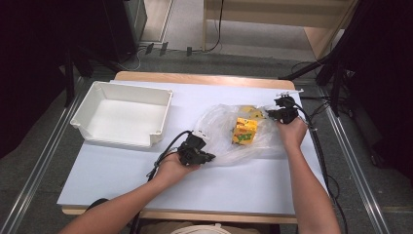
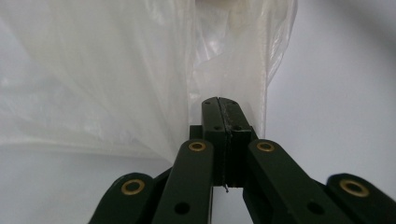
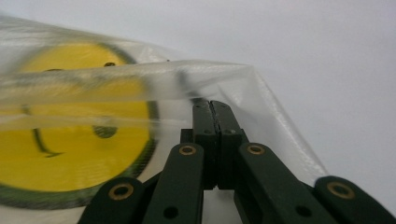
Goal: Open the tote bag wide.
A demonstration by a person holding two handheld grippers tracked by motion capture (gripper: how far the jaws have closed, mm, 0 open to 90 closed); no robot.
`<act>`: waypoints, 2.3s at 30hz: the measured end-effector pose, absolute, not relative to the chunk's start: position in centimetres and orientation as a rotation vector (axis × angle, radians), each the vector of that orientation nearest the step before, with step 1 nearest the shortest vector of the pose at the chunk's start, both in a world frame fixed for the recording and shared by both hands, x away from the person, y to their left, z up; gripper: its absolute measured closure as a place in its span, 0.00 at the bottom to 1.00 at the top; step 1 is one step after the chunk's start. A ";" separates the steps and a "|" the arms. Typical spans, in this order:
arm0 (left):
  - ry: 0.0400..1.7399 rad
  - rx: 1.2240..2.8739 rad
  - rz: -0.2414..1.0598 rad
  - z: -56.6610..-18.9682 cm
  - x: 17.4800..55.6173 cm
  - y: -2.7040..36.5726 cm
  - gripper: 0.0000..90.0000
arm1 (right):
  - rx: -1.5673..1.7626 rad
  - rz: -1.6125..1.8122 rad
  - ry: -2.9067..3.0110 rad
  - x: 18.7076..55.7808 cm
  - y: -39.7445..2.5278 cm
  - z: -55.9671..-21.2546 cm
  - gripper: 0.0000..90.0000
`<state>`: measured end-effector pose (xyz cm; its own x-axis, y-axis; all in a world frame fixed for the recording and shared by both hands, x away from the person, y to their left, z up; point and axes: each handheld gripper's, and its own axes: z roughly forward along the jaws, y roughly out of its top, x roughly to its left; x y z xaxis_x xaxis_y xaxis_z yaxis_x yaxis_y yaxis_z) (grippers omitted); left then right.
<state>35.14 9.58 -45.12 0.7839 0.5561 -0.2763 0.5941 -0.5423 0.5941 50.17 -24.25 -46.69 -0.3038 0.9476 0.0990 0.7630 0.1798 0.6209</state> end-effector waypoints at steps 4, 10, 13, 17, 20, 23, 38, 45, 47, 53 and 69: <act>0.843 2.238 -0.066 -43.7 35.5 9.5 1.00 | 1.584 0.909 2.160 49.3 -24.0 -45.5 1.00; 0.814 2.193 -0.027 -40.6 36.4 9.0 1.00 | 1.509 0.971 2.220 47.1 -23.7 -43.7 1.00; 0.805 2.198 -0.009 -39.5 37.3 8.7 1.00 | 1.479 0.984 2.252 46.0 -23.4 -43.3 1.00; 0.811 2.200 -0.008 -38.9 38.7 8.2 1.00 | 1.436 0.992 2.288 44.8 -22.8 -43.0 1.00; 0.807 2.209 0.005 -38.6 39.6 7.4 1.00 | 1.430 1.006 2.306 44.2 -22.6 -42.9 1.00; 0.804 2.210 0.029 -38.6 40.7 6.7 1.00 | 1.422 1.024 2.332 43.5 -22.4 -43.0 1.00; 0.970 2.188 0.050 -43.5 46.3 7.1 1.00 | 1.414 1.047 2.389 40.0 -22.3 -45.0 1.00; 1.014 2.189 0.050 -45.4 47.3 7.3 1.00 | 1.414 0.995 2.427 38.1 -23.0 -46.5 1.00; 1.024 2.193 0.053 -45.7 47.5 7.4 1.00 | 1.417 0.991 2.429 37.8 -23.2 -46.7 1.00; 1.056 2.201 0.064 -46.4 47.9 7.9 1.00 | 1.418 0.986 2.433 36.9 -24.0 -47.2 1.00; 1.042 2.196 0.043 -45.6 47.2 8.1 1.00 | 1.449 1.011 2.407 35.6 -25.2 -46.8 1.00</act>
<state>47.15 8.07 -45.57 0.6766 0.6921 -0.2515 0.6690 -0.4351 0.6025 35.55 -25.16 -46.78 -0.5197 0.8302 0.2015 0.7252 0.3041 0.6178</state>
